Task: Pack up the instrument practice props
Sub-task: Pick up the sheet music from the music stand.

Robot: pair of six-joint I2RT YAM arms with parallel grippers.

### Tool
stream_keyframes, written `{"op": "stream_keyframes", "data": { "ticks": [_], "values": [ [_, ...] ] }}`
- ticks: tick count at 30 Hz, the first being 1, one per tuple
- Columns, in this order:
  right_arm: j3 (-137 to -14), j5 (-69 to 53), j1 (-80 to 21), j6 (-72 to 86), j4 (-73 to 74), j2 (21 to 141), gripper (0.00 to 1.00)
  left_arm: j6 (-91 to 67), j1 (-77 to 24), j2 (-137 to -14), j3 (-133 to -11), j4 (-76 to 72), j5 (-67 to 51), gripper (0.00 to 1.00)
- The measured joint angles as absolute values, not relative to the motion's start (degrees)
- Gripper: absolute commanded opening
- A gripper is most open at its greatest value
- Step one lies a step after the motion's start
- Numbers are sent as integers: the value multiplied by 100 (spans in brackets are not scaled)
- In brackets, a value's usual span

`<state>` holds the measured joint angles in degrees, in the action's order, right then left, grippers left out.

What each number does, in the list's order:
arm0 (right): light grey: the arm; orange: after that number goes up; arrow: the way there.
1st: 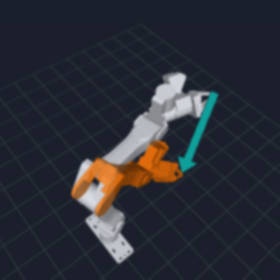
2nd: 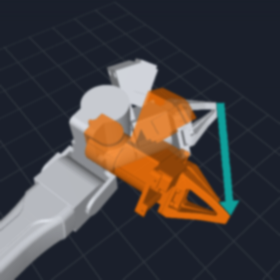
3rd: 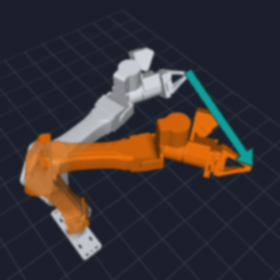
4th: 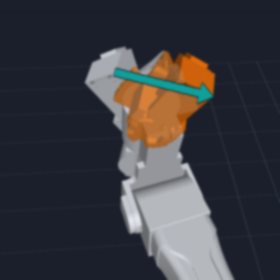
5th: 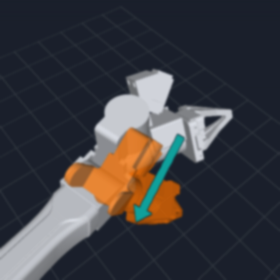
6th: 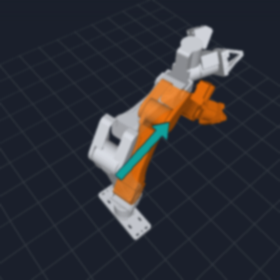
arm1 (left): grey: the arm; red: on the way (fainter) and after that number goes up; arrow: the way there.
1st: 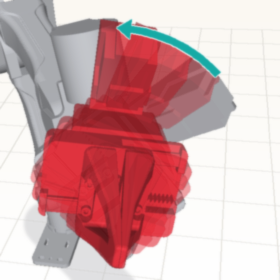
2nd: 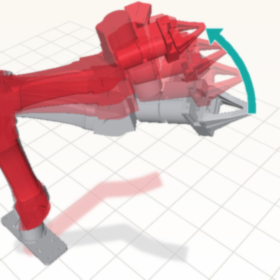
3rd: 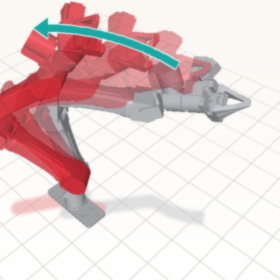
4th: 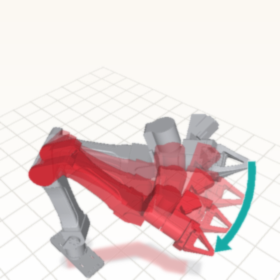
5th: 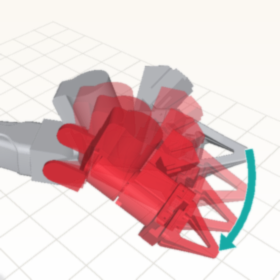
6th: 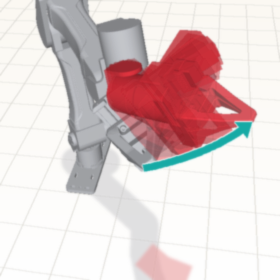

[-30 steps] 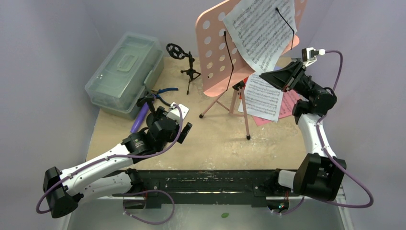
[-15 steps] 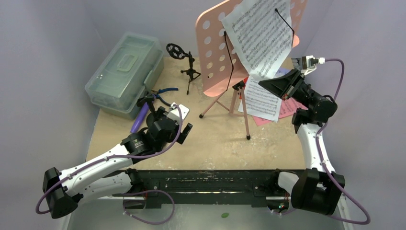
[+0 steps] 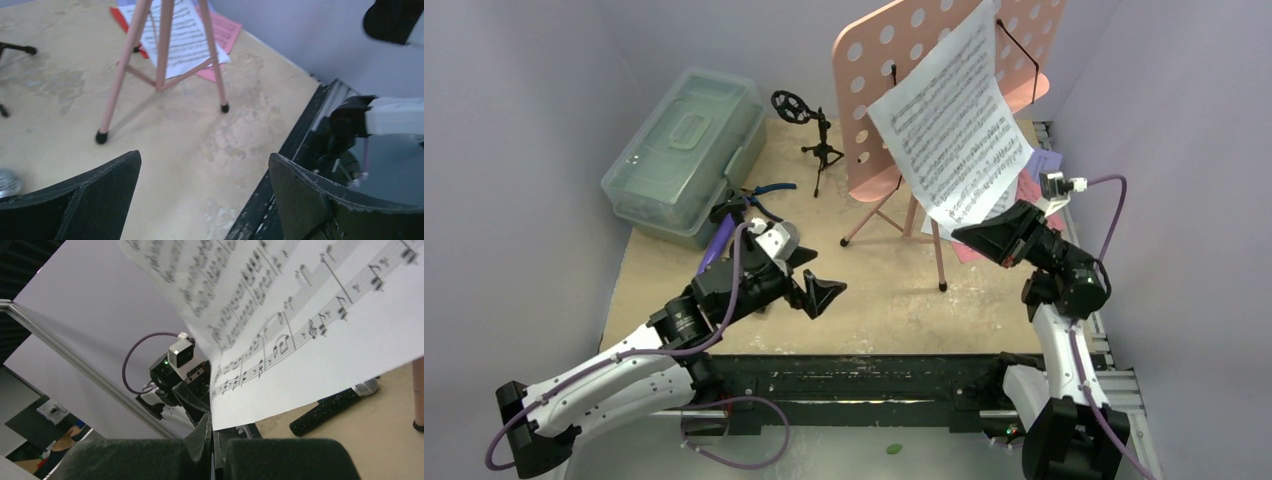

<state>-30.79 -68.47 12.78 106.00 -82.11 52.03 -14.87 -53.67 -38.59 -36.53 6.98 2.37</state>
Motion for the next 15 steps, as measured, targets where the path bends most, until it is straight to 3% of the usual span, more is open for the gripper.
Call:
{"op": "stream_keyframes", "data": {
  "ticks": [5,11,15],
  "values": [
    [-2611,-6890,1275,10731,-8589,4600,0,-2318,-5769,-4372,-3621,-596,-119,100],
    [-2307,-6919,1275,10545,-8438,4025,0,-2694,-7087,-5256,-3621,-2080,530,100],
    [-2143,-7013,1275,10269,-8049,3732,0,-3107,-7303,-5889,-3621,-3170,1020,100]
  ]
}}
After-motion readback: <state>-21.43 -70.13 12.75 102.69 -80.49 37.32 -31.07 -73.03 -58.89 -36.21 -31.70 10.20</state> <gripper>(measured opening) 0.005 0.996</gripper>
